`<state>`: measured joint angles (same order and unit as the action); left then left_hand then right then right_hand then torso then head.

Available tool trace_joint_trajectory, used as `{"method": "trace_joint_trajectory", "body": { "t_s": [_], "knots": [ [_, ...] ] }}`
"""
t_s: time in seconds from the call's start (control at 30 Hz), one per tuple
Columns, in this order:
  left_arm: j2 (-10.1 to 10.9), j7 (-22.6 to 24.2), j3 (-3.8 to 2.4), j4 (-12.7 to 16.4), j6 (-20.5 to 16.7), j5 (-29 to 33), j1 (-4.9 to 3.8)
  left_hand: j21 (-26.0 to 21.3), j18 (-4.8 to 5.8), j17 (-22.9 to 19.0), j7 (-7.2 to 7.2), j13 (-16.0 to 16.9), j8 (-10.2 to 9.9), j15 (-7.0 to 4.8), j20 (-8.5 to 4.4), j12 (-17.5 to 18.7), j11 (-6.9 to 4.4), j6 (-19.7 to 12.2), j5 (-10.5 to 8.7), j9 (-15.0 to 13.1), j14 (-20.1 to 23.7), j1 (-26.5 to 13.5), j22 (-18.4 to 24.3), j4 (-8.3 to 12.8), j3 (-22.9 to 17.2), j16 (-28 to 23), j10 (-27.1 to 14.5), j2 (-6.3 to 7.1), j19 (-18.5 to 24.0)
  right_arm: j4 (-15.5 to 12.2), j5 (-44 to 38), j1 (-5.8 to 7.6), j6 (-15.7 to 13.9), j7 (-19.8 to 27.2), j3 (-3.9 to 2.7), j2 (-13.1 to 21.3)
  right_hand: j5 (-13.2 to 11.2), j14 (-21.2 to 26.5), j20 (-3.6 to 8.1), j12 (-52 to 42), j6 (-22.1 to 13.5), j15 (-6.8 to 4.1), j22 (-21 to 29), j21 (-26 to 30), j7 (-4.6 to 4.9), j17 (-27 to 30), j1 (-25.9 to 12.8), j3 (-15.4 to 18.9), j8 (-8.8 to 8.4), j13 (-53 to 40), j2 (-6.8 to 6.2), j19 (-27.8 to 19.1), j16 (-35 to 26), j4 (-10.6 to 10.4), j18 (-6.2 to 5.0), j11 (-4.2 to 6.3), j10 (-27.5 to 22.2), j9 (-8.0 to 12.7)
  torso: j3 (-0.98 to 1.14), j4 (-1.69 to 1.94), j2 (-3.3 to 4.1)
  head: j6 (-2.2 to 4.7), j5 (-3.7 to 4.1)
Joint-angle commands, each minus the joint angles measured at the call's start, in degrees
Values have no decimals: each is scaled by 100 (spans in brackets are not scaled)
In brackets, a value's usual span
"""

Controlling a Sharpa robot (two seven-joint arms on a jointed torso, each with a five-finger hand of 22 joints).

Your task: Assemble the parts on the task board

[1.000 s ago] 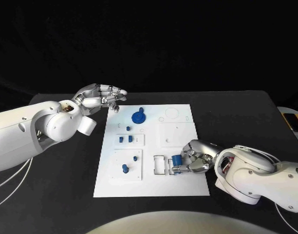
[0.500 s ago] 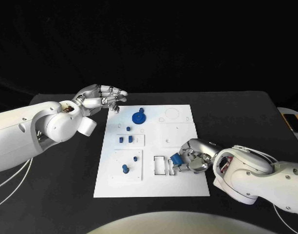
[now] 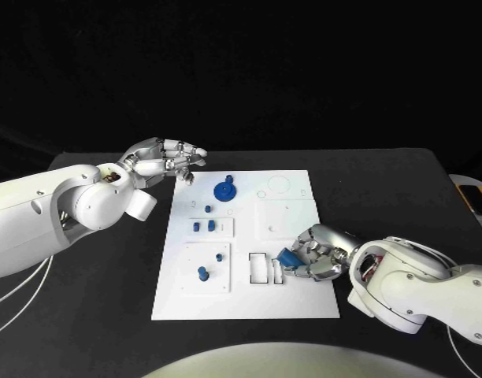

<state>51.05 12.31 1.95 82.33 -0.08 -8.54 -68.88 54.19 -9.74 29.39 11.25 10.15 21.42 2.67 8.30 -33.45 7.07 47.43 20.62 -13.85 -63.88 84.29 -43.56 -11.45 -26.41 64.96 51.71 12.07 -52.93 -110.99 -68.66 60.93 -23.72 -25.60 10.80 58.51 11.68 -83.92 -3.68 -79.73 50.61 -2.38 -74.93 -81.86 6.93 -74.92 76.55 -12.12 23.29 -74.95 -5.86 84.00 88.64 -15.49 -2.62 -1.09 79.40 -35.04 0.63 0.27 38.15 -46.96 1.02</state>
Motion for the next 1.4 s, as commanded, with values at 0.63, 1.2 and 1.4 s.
{"method": "trace_joint_trajectory", "body": {
  "t_s": [0.63,1.2,1.4],
  "knots": [
    [-29,-41,-2,27,185,-23,-3,-38,-83,-9,2,-8,-4,15,2,14,11,-30,5,11,17,30,5,33,2,-29,-36,-58,-14,23,774,180,423,-74,-4,-559,214,-521,45,69,356,-63,-1232,3,-208,-1067,-1033,47,321,-129,-114,271,15,-120,82,42,34,-205,-1,8,12,-20,-31],
    [-8,-67,-2,49,208,-34,-4,-38,-83,-9,4,-9,-3,15,1,16,12,-34,4,12,17,37,5,40,-2,-28,-43,-64,-16,283,133,143,468,-185,-3,-760,117,-510,82,108,332,-103,-1224,67,-258,-1010,-1510,459,522,-131,-225,257,-9,-120,72,84,34,-308,5,-2,8,-53,-63],
    [0,-78,-2,54,213,-40,-4,-38,-83,-9,4,-9,-3,15,1,16,12,-34,4,12,17,37,5,40,-2,-28,-43,-64,-16,318,54,130,515,-194,-3,-784,-87,-505,86,147,288,-103,-1212,120,-257,-986,-1624,662,573,-106,-204,241,-19,-121,62,84,5,-330,5,5,11,-64,-70]
  ]
}}
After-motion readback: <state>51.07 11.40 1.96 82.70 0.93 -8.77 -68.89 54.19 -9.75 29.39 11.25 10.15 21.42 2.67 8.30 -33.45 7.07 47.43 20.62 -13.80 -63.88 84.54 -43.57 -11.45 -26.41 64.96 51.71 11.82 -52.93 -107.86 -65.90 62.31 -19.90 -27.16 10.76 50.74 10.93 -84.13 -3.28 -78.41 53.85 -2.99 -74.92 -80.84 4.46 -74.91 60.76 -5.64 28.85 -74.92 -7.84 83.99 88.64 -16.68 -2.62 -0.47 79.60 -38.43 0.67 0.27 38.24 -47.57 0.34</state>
